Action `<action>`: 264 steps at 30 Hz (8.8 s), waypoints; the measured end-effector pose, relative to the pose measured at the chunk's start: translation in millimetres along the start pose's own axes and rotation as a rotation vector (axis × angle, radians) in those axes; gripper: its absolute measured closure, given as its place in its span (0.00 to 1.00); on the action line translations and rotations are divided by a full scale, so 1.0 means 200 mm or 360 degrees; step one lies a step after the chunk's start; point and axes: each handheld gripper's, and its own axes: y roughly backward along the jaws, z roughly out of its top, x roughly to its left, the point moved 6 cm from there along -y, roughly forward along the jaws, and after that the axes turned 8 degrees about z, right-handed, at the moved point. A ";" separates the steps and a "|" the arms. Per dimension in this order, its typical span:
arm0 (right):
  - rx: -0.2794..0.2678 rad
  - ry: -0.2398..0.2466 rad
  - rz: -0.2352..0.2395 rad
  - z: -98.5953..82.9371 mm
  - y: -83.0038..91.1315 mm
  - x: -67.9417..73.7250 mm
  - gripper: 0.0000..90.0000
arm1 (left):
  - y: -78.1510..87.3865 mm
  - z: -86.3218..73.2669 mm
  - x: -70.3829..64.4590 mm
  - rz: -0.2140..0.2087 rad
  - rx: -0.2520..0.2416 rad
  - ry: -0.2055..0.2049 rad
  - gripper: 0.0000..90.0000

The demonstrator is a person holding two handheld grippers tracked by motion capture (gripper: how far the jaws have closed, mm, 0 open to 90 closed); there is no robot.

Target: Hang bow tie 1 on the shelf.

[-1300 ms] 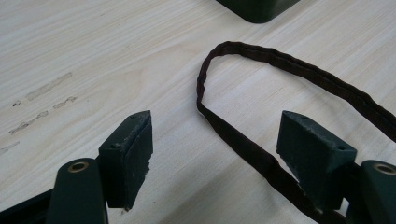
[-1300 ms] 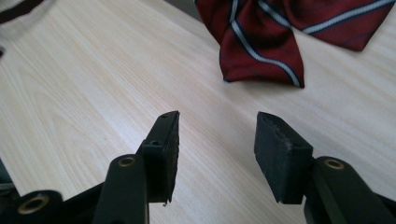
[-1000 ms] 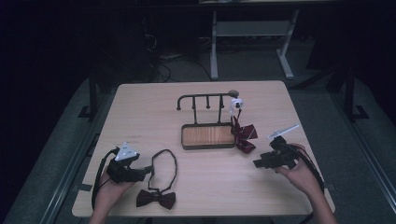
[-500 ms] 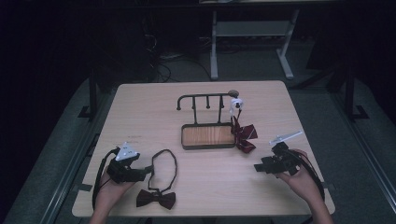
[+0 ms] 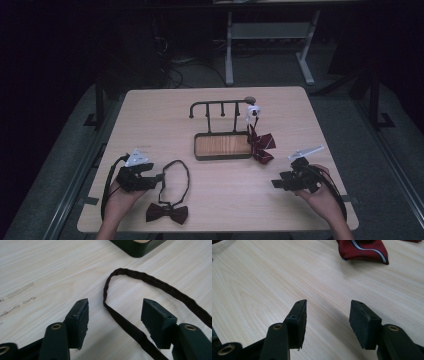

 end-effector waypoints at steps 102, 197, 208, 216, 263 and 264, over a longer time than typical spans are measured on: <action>-0.0129 -0.0078 0.0042 -0.04 0.04 -0.12 0.50 | 0.04 0.36 -0.05 -0.0258 0.0275 -0.0411 1.00; -0.0150 -0.0061 0.0034 -0.04 0.07 -0.12 0.49 | 0.23 0.98 -0.03 -0.0263 0.0229 -0.0607 1.00; -0.0152 -0.0057 0.0033 -0.05 0.07 -0.13 0.49 | 0.24 1.03 -0.04 -0.0261 0.0234 -0.0630 1.00; -0.0155 -0.0059 0.0035 -0.05 0.07 -0.13 0.49 | 0.22 1.08 -0.05 -0.0241 0.0262 -0.0660 1.00; -0.0180 -0.0076 0.0045 -0.06 0.10 -0.15 0.49 | 0.03 1.11 0.11 -0.0131 0.0446 -0.0562 0.87; -0.0181 -0.0078 0.0046 -0.06 0.10 -0.15 0.49 | 0.04 1.11 0.11 -0.0131 0.0444 -0.0561 0.87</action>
